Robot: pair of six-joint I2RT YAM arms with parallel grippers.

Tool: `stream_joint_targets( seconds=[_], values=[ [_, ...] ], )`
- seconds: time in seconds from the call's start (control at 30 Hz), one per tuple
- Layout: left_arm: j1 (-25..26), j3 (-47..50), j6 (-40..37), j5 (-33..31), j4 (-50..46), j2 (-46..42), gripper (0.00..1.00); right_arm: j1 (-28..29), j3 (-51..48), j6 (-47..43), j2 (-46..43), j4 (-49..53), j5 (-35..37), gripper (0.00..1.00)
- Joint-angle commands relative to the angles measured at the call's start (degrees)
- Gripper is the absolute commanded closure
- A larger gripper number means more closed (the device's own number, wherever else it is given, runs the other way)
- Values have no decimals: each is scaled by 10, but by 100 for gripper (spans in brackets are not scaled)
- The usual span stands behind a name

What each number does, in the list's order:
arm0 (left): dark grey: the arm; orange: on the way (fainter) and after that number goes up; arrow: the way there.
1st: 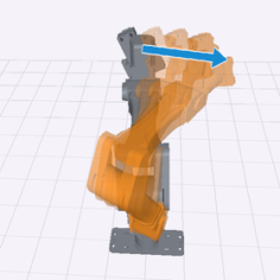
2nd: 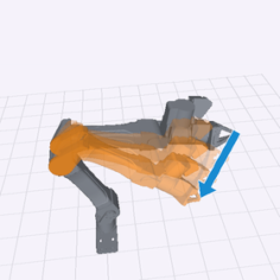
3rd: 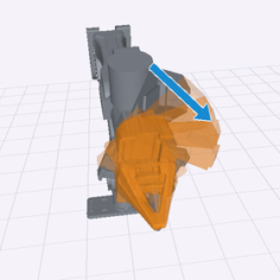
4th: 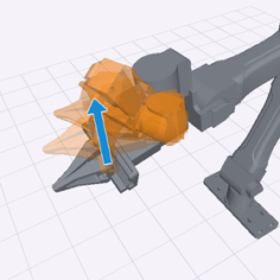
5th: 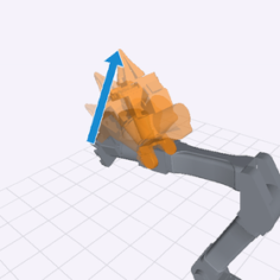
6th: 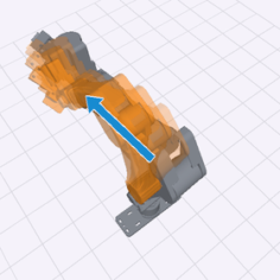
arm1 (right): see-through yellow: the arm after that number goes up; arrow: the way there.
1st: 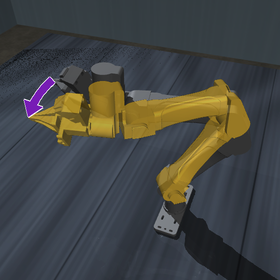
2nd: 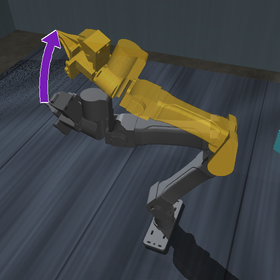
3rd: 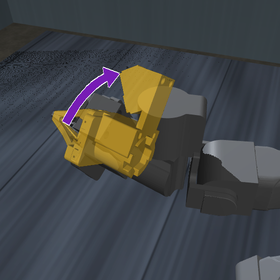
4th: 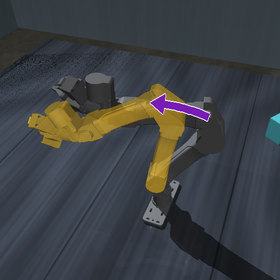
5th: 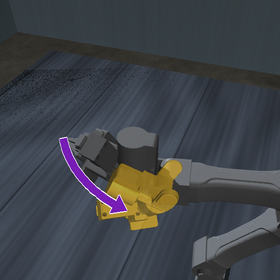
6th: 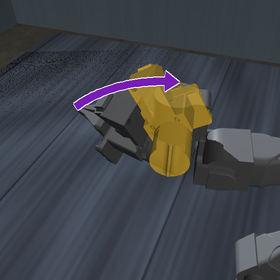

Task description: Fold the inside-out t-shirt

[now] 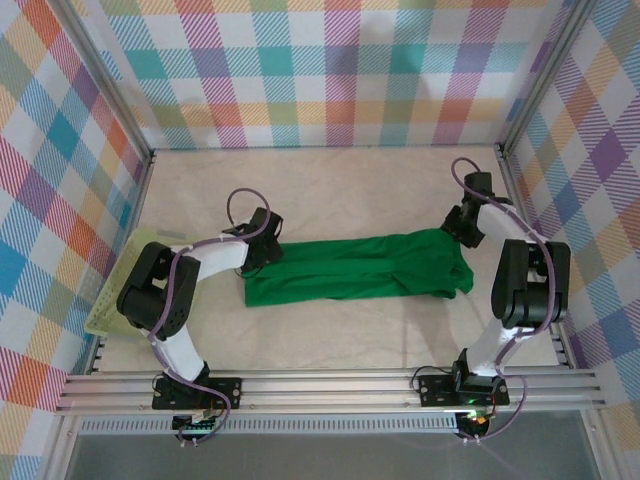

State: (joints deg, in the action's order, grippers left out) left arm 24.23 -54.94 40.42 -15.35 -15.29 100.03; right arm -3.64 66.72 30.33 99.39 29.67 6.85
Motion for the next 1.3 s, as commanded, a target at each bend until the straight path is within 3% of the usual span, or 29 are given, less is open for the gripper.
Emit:
stream_joint_targets(
  seconds=[0.0, 0.23, 0.37, 0.5, 0.83, 1.0, 1.13, 1.27],
  values=[
    [-12, 14, -8, 7, -45, 29, 31, 2, 4, -14, 30, 15, -12, 58],
    [-12, 18, -6, 5, -46, 26, 31, 2, 22, -12, 61, 16, -37, 64],
    [-12, 18, -7, 1, -49, 26, 31, 2, 27, -12, 51, 15, -28, 90],
    [-12, 18, -10, 1, -49, 28, 31, 2, 47, -15, 35, 32, 4, 100],
    [-12, 22, -11, 1, -46, 32, 31, 1, 112, -18, 72, 59, 22, 100],
    [-12, 23, -11, 1, -46, 29, 31, 2, 139, -21, 106, 72, 24, 87],
    [-12, 23, -13, 0, -49, 26, 31, 2, 126, -23, 105, 61, -13, 69],
    [-12, 22, -13, 0, -49, 24, 31, 1, 102, -21, 87, 55, -34, 64]
  ],
)
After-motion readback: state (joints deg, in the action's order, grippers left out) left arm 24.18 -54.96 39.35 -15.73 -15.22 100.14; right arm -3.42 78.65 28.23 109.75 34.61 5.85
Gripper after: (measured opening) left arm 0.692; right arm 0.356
